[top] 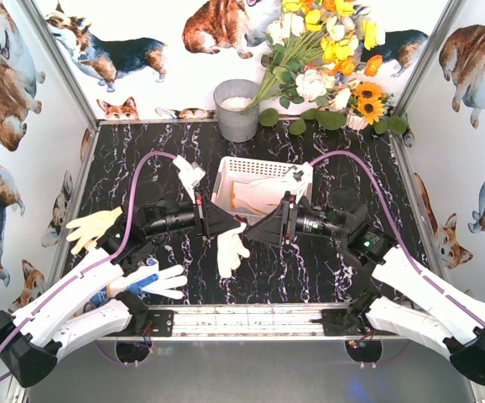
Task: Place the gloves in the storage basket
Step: Place the glove at the center of the board.
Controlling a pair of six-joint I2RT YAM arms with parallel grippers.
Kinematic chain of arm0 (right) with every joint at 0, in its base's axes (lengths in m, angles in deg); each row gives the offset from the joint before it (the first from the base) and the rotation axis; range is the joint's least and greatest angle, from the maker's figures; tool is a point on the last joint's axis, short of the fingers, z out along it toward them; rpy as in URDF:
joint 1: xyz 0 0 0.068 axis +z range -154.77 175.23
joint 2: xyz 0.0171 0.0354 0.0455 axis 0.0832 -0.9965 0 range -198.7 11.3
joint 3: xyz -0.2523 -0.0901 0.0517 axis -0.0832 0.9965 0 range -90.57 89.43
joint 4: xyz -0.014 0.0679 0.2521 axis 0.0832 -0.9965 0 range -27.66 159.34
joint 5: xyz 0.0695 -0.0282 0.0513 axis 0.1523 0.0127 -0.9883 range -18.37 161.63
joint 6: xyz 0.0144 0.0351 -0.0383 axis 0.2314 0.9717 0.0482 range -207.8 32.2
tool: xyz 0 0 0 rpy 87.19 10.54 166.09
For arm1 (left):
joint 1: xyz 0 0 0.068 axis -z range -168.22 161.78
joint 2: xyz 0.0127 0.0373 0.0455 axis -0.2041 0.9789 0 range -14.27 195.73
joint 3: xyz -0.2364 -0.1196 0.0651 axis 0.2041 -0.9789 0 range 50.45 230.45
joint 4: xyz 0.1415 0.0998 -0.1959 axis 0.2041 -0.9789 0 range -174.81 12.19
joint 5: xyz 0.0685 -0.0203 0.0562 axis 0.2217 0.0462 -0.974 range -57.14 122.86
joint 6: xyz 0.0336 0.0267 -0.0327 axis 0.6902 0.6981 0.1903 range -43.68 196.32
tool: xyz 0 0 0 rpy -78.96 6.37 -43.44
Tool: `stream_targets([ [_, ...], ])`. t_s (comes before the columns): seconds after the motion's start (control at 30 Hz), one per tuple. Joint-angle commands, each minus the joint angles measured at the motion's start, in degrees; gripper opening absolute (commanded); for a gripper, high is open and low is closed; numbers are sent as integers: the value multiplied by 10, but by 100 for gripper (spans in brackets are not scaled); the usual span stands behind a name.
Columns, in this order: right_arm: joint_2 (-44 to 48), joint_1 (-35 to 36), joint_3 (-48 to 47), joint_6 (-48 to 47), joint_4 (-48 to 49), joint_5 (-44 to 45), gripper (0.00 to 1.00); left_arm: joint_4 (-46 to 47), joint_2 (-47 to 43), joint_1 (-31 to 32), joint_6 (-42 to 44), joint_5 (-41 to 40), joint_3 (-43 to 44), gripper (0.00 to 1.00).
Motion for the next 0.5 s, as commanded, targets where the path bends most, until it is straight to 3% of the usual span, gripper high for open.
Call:
stream_targets([
  [0.0, -2, 9, -43, 15, 30, -4, 42, 25, 0, 11, -10, -4, -1, 0],
  [0.2, -16, 11, -48, 18, 39, 17, 38, 26, 8, 20, -6, 6, 3, 0],
  [0.37, -15, 11, -43, 19, 40, 52, 42, 34, 11, 27, -5, 9, 1, 0],
  [0.47, -14, 11, -36, 27, 59, 51, 40, 37, 12, 32, -4, 9, 0, 0],
])
